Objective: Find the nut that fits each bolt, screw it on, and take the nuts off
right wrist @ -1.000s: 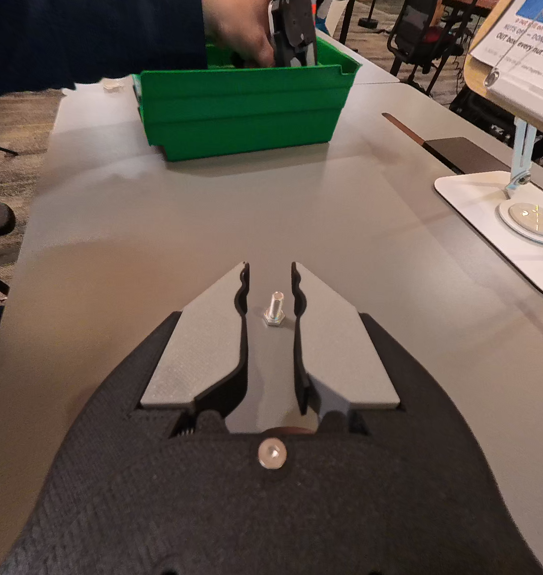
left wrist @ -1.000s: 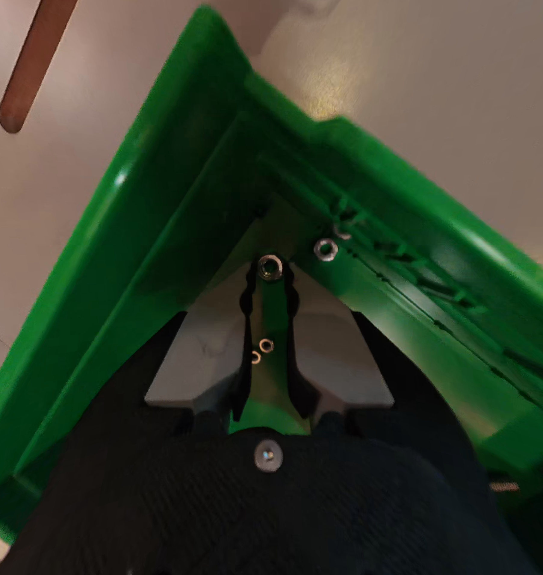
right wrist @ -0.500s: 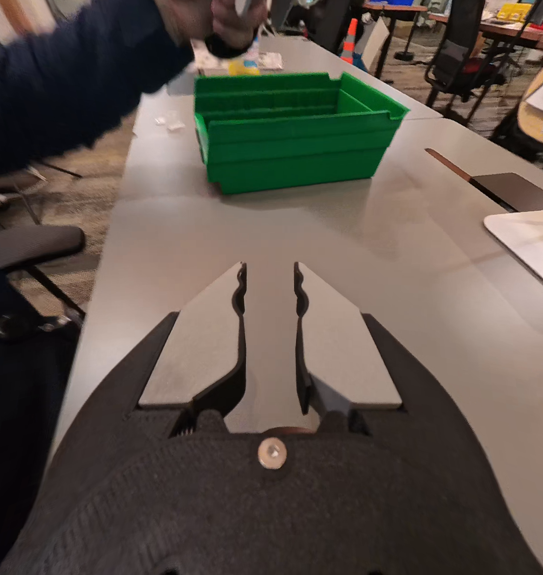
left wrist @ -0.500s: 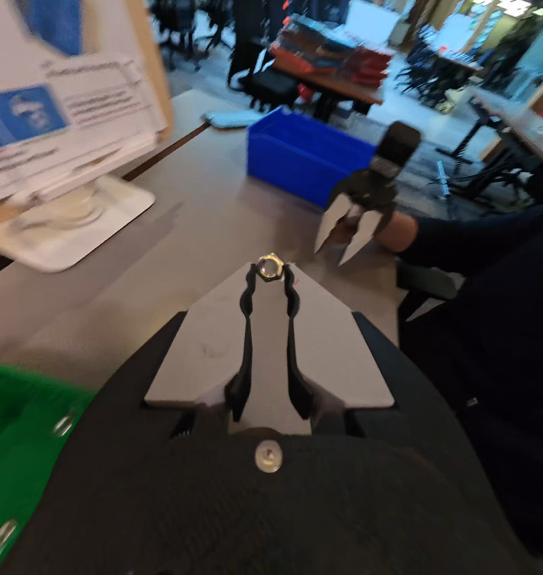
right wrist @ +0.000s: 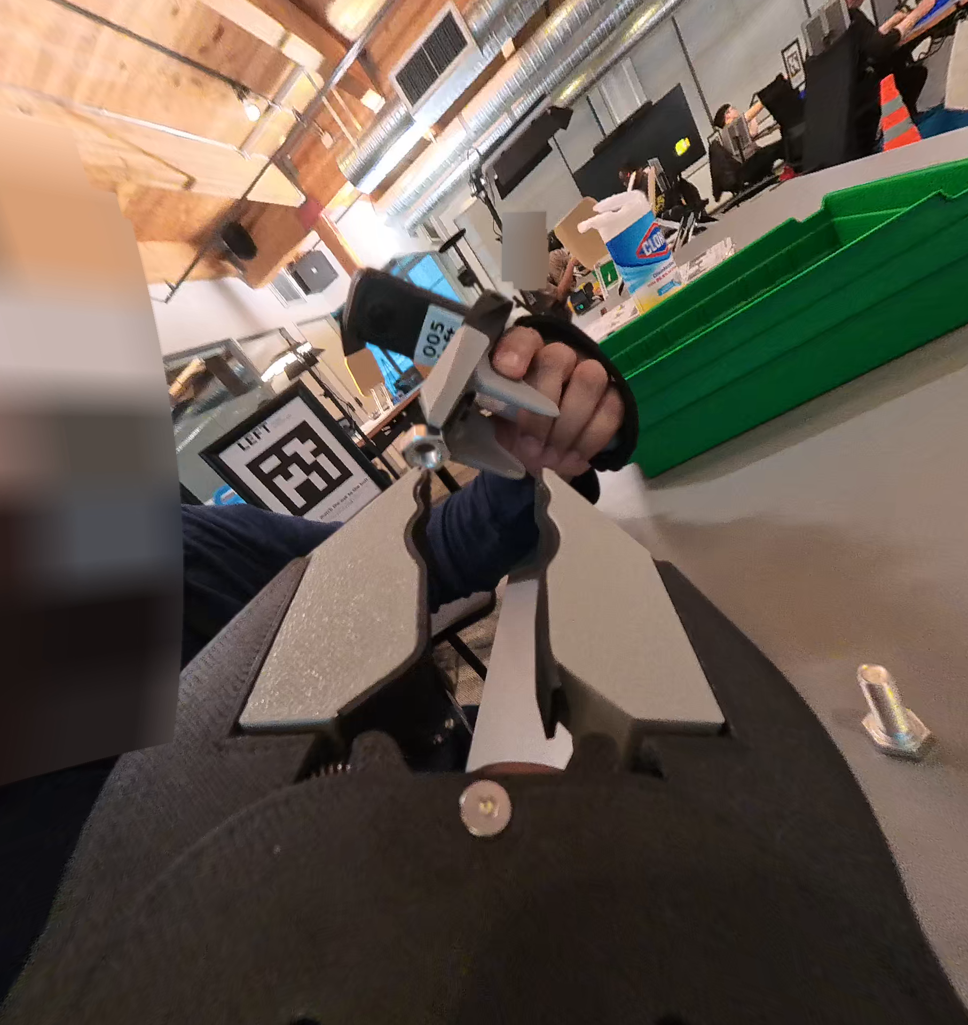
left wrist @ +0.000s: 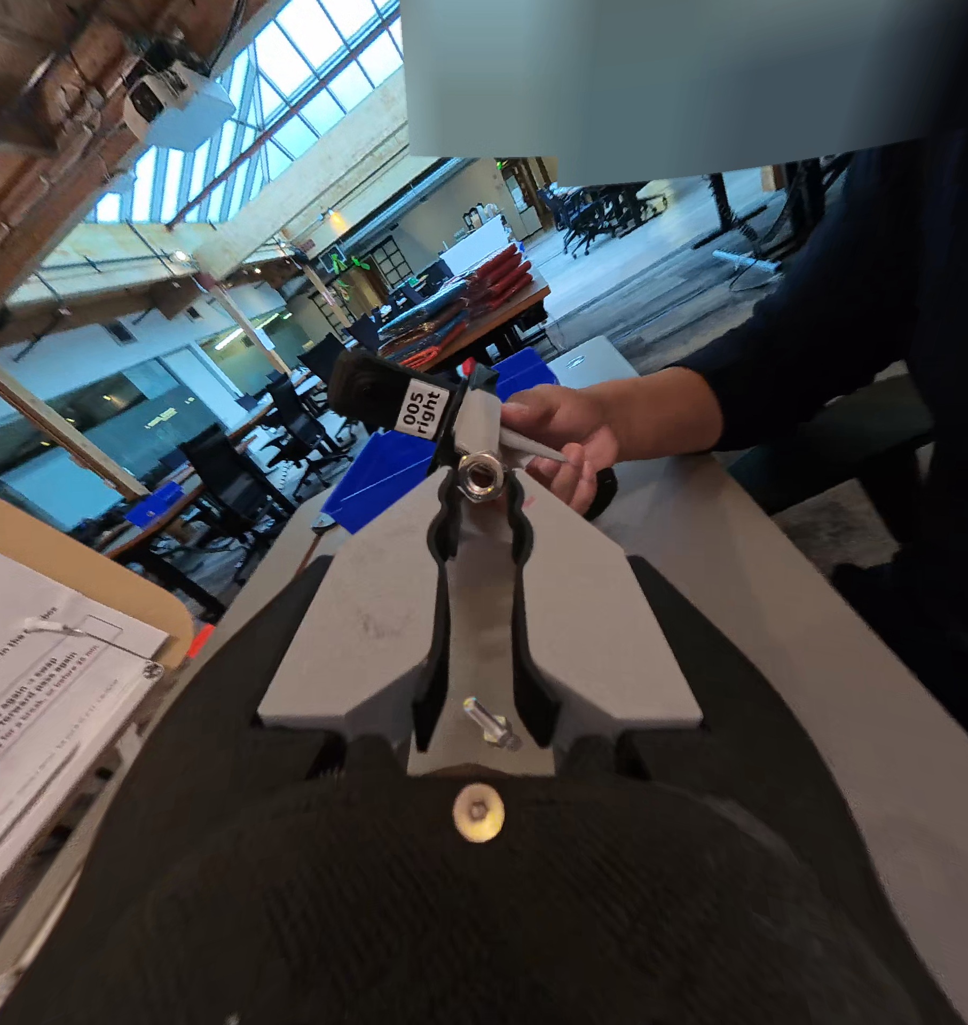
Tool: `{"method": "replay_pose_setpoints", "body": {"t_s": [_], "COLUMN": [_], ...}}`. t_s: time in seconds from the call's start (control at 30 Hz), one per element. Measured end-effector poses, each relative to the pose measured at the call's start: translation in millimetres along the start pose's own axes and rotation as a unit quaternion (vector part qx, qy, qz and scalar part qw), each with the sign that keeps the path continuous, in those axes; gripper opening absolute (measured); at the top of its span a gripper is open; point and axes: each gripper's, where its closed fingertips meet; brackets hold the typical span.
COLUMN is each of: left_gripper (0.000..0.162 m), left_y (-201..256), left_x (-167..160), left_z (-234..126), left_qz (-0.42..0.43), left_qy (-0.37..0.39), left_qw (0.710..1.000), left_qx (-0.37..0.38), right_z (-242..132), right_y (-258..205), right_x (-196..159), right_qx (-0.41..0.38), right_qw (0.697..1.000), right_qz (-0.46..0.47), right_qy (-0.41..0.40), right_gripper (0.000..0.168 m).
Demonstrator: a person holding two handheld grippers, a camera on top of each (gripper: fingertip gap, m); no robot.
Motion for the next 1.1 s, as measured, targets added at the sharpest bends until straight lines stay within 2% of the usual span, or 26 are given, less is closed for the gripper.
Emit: {"method": "replay_pose_setpoints", "body": {"t_s": [0.27,0.47,0.53,0.63,0.77,0.93,1.03,1.1], "left_gripper": [0.015,0.015,0.015,0.015,0.015,0.015,0.015,0.015], "left_y": [0.0,1.2,2.0,-2.7,-13.0,-11.6,-10.5,-11.0], "left_x": [-20.2,-40.8,-48.5,-53.8,-65.4,-75.5,-78.5,-79.0], "left_z": [9.8,14.4,14.8,11.2,5.0,9.8,12.5,13.5], "left_qz": [0.035,0.061,0.070,0.084,0.110,0.111,0.111,0.104], "left_qy": [-0.020,-0.073,-0.093,-0.110,-0.147,-0.167,-0.171,-0.170], "left_qw": [0.999,0.995,0.993,0.989,0.979,0.976,0.976,0.977], "left_qx": [0.024,0.034,0.037,0.055,0.085,0.083,0.081,0.082], "right_z": [2.4,10.6,10.1,0.5,-12.7,-7.7,-8.8,-9.7], "right_y": [1.3,7.5,10.1,29.5,45.2,45.6,50.4,50.6], "right_x": [-0.1,-11.4,-14.4,-17.5,-12.0,-17.0,-16.1,-16.1], "right_qx": [0.034,0.039,0.022,-0.054,-0.136,-0.139,-0.163,-0.172], "right_qw": [0.998,0.996,0.997,0.997,0.989,0.988,0.983,0.980], "right_qz": [0.052,0.083,0.069,0.037,-0.029,-0.040,-0.062,-0.080], "right_qy": [0.013,-0.006,-0.018,-0.036,-0.045,-0.058,-0.060,-0.065], "right_gripper": [0.028,0.034,0.035,0.040,0.034,0.031,0.016,0.016]}}
Point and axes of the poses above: each gripper's, where its closed fingertips meet, z out along the fingers, x out of its top, y = z × x across the jaws, and after that the axes turned 3 degrees about x, right-handed
